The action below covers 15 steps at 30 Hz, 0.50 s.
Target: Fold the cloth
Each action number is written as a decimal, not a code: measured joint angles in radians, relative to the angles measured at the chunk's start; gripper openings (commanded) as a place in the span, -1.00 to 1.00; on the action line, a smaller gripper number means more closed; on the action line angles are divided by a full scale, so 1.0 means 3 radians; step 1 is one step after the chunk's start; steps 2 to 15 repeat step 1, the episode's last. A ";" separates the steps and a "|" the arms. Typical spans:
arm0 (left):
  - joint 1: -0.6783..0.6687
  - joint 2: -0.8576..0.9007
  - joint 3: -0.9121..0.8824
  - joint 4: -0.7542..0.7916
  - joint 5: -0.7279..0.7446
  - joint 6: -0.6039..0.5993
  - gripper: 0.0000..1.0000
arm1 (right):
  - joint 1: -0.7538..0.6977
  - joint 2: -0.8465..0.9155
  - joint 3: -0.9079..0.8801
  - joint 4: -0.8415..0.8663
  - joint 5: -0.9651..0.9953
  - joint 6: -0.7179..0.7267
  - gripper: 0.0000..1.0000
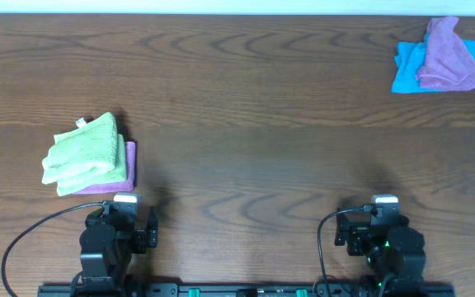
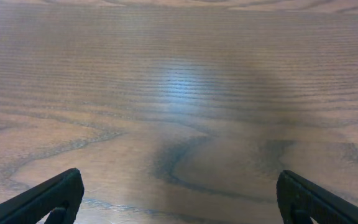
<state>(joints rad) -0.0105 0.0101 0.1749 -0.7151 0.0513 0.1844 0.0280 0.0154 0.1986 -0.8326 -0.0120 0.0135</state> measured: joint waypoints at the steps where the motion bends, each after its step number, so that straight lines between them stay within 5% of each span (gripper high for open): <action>1: 0.0000 0.0000 0.0000 0.0000 0.0000 0.0000 0.91 | 0.0000 0.0000 0.0000 0.0000 -0.0001 0.0000 0.99; 15: 0.0000 0.0000 0.0000 0.0000 0.0000 0.0000 0.91 | 0.0000 0.0000 0.0000 0.0000 -0.0001 0.0000 0.99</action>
